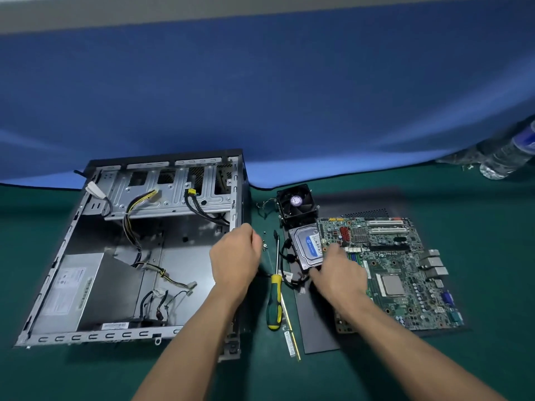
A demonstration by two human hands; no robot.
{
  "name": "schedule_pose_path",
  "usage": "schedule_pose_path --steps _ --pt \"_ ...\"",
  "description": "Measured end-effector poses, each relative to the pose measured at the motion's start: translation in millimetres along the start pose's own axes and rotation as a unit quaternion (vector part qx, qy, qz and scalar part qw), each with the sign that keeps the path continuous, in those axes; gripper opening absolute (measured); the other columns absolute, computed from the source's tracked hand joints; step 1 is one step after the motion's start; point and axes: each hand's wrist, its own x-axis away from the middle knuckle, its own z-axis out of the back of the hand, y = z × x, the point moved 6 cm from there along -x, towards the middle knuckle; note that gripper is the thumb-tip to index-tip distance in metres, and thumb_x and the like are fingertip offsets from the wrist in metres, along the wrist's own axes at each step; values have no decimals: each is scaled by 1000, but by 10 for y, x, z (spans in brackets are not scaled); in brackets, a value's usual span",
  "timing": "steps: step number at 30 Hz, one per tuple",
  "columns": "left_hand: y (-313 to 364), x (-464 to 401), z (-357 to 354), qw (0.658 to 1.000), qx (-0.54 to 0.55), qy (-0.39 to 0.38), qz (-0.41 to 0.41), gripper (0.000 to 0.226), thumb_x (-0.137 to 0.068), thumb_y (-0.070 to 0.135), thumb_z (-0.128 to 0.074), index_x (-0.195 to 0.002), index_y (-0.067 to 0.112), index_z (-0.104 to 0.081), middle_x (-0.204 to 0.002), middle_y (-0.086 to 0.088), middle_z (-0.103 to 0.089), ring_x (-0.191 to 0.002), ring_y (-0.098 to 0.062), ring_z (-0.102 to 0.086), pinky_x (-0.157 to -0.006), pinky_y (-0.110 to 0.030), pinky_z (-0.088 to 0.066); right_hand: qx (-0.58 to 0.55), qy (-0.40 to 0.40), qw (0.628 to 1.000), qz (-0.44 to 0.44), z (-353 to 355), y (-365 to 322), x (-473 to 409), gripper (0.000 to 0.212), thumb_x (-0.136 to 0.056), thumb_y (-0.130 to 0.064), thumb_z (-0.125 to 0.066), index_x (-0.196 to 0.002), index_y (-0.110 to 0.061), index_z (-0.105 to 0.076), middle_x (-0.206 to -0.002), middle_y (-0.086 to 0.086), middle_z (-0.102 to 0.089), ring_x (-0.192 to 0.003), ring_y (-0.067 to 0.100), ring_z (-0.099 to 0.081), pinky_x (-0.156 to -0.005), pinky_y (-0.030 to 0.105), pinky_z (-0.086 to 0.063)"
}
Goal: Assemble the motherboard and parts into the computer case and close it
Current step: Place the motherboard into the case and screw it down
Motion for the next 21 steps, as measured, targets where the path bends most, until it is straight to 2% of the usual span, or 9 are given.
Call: schedule_pose_path --steps 3,5,7,9,11,13,16,19,21 --pt "34 27 27 1000 -15 1 -3 31 -94 26 -44 -66 17 -39 -57 5 -42 -56 -19 -41 -48 -29 -21 59 -42 996 -48 -144 280 27 49 -94 -41 -53 -124 -8 -33 -105 5 -54 -65 14 -52 -45 23 -37" --pt "44 75 68 1000 7 14 9 33 -95 26 -44 -64 18 -37 -57 6 -41 -55 -17 -40 -51 -29 -24 70 -56 995 -51 -263 374 21 52 -98 -32 -48 -137 -5 -29 -96 2 -61 -63 14 -54 -41 22 -33" --pt "47 127 104 998 39 24 41 34 -95 27 -43 -63 20 -36 -57 7 -41 -54 -15 -40 -53 -29 -27 75 -64 994 -37 -307 374 10 54 -98 -28 -47 -142 -5 -27 -88 -2 -64 -65 14 -57 -43 22 -34" --pt "61 173 108 997 42 15 63 33 -95 28 -44 -64 19 -40 -60 5 -48 -56 -15 -44 -54 -29 -31 102 -72 992 -19 -289 356 9 53 -96 -31 -49 -140 -8 -30 -81 -4 -59 -60 13 -53 -42 22 -32" --pt "92 223 116 998 31 -1 63 34 -94 28 -44 -61 20 -42 -61 5 -51 -56 -14 -46 -54 -28 -32 141 -70 987 -4 -297 362 29 55 -95 -40 -50 -137 -10 -31 -88 -2 -58 -58 12 -48 -39 23 -28" --pt "120 261 124 997 27 -17 64 35 -94 29 -44 -60 21 -42 -59 6 -52 -55 -12 -47 -54 -28 -33 151 -63 986 12 -324 372 41 56 -95 -41 -51 -136 -9 -31 -101 2 -58 -66 14 -53 -40 23 -31" --pt "154 313 104 997 27 -27 69 36 -93 29 -45 -58 21 -42 -56 7 -50 -52 -10 -46 -52 -27 -32 151 -59 986 44 -330 369 72 55 -96 -34 -51 -139 -8 -30 -116 4 -59 -88 15 -64 -54 22 -42" --pt "275 362 -1 993 64 -61 82 36 -93 29 -46 -58 19 -46 -57 5 -53 -55 -14 -49 -50 -26 -33 82 -48 994 53 -217 400 125 54 -91 -32 -56 -135 -9 -35 -109 1 -63 -92 17 -66 -59 25 -41" --pt "455 415 -187 972 151 -140 112 33 -94 29 -48 -62 18 -51 -63 1 -57 -61 -20 -53 -58 -30 -42 31 -32 998 54 -60 414 176 56 -86 -37 -60 -130 -10 -38 -105 1 -65 -93 20 -65 -61 26 -40"
